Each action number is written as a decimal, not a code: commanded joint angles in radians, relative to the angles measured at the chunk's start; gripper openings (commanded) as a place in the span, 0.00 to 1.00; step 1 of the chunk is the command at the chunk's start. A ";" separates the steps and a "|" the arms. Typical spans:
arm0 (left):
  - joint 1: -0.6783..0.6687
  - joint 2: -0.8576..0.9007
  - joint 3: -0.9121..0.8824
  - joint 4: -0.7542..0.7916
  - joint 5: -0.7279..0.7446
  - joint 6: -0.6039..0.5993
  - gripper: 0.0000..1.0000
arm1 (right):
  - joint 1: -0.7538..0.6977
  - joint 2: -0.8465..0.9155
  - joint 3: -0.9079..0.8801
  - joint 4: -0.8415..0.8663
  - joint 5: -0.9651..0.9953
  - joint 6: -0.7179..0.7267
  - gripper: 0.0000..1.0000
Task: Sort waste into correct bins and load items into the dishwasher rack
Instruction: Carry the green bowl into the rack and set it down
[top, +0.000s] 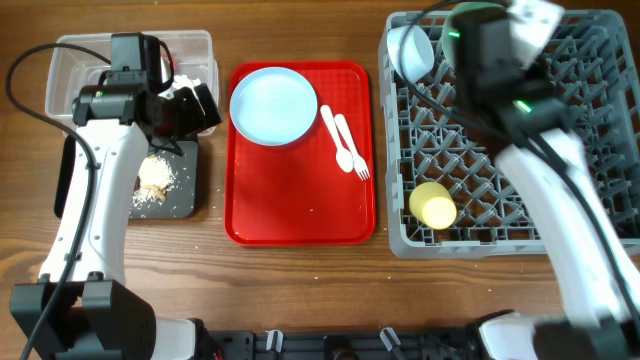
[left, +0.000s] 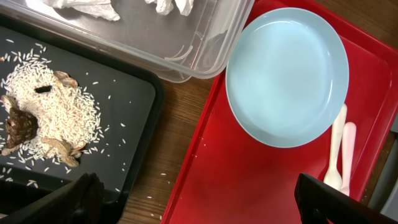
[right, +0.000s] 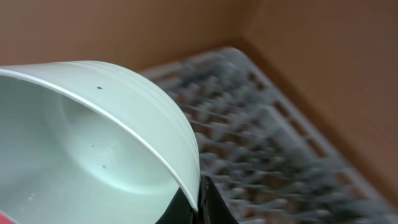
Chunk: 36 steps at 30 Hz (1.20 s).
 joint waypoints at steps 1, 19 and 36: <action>0.003 -0.002 0.006 0.000 -0.013 0.005 1.00 | 0.019 0.154 -0.020 -0.018 0.276 -0.146 0.04; 0.003 -0.002 0.006 0.000 -0.013 0.005 1.00 | 0.108 0.386 -0.021 -0.031 0.288 -0.221 0.04; 0.003 -0.002 0.006 0.000 -0.013 0.005 1.00 | 0.216 0.385 -0.020 -0.249 -0.095 -0.222 0.36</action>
